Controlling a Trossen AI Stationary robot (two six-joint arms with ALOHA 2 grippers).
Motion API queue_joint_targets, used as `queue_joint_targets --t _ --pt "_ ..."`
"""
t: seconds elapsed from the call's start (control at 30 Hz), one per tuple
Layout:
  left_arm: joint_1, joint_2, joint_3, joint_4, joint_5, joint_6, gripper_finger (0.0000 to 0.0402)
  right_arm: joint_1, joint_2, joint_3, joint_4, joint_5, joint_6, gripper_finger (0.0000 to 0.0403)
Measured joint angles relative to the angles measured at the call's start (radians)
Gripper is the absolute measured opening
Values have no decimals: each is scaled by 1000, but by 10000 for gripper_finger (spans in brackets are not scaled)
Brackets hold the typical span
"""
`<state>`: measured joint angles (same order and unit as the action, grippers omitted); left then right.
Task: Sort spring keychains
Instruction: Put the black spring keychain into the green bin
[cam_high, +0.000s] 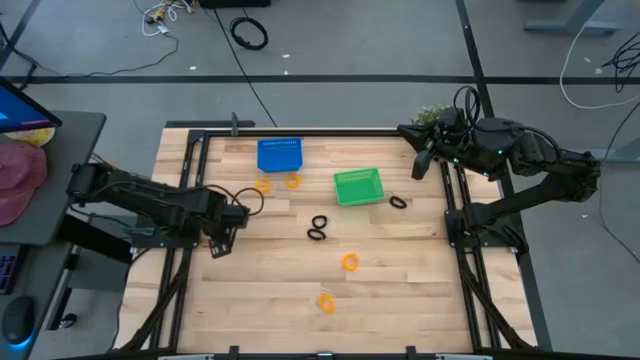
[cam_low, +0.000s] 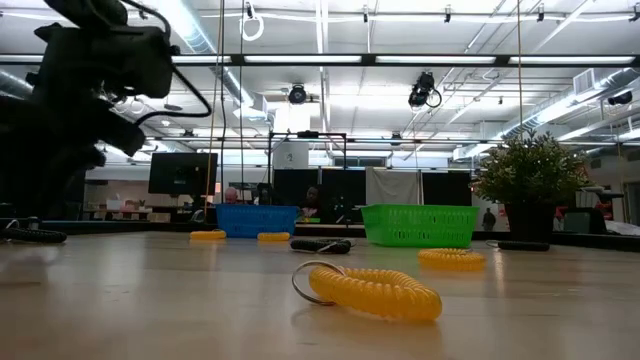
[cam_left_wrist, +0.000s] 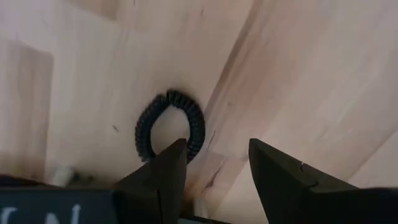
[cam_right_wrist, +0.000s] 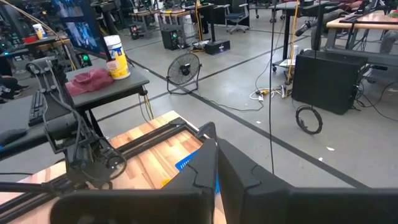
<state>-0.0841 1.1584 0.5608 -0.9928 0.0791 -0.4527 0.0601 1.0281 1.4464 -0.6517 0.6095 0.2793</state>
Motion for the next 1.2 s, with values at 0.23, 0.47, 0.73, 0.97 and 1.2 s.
queue_joint_targets --t 0.23,0.47,0.73,0.97,1.2 --pt "-1 0 -58 39 -25 -165 177 0 14 0 -1 1 0 18" --pt "-1 0 -94 155 -22 -164 177 0 34 0 -1 0 0 18" --pt "-1 -2 -122 184 -27 -165 177 0 34 0 0 0 0 18" --pt "-1 -1 -123 188 -30 -165 159 0 34 0 0 0 0 18" --pt "0 -1 -123 187 -30 -188 54 0 34 0 0 0 0 18"
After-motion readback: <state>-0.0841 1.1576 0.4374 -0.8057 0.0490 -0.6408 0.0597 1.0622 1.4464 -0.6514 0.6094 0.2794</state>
